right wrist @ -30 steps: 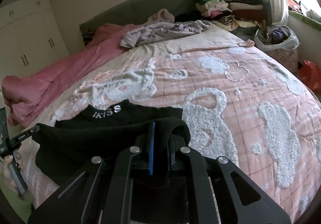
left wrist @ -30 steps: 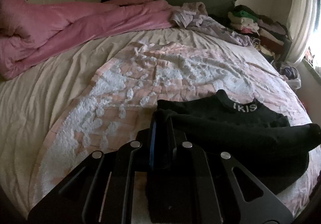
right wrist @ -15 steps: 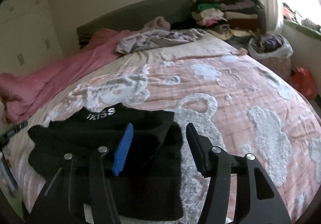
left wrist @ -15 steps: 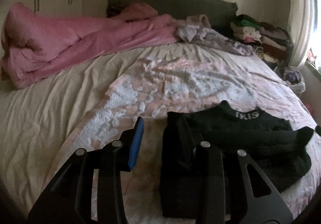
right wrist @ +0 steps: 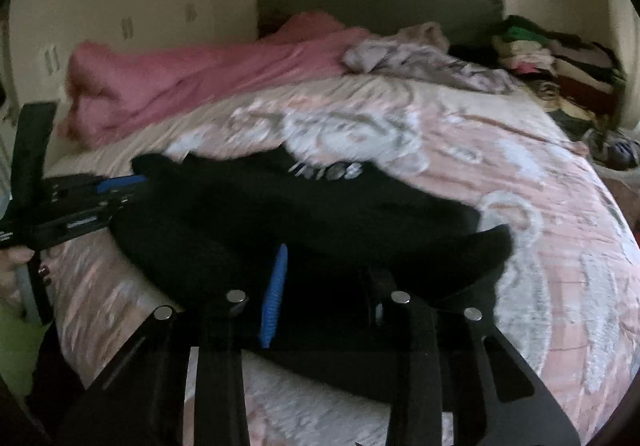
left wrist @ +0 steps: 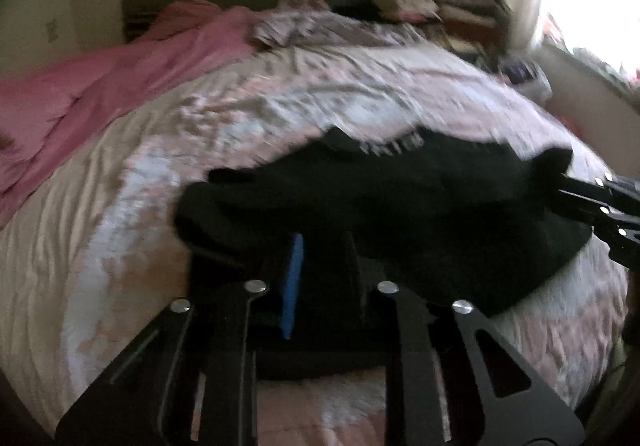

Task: Fold small clothes

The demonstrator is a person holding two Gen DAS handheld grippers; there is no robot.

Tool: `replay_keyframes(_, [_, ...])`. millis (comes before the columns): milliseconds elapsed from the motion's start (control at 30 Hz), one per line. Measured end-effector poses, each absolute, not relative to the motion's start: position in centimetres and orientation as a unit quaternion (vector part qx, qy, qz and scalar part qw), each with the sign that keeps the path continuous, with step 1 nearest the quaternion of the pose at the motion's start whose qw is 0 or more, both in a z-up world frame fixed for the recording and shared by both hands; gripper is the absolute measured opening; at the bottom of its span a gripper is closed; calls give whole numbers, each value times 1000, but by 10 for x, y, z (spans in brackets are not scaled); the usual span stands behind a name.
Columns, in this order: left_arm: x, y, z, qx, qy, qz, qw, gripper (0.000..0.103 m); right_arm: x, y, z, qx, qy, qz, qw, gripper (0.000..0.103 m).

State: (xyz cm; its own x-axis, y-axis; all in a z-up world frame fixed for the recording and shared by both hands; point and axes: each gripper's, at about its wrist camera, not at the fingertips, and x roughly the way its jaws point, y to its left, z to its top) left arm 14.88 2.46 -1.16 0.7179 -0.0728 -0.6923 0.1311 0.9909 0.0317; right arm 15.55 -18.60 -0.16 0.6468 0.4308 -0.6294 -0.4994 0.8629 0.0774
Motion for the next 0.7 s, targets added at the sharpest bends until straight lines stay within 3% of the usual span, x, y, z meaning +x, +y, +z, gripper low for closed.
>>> replay_keyframes(300, [157,12,-43,86,392,-41,915,14,166,-167,-40,-99,395,238,882,28])
replay_keyframes(700, [189,27,-42,88,388,-15,917,22,204,-177,-42,-87,388,235,887,26])
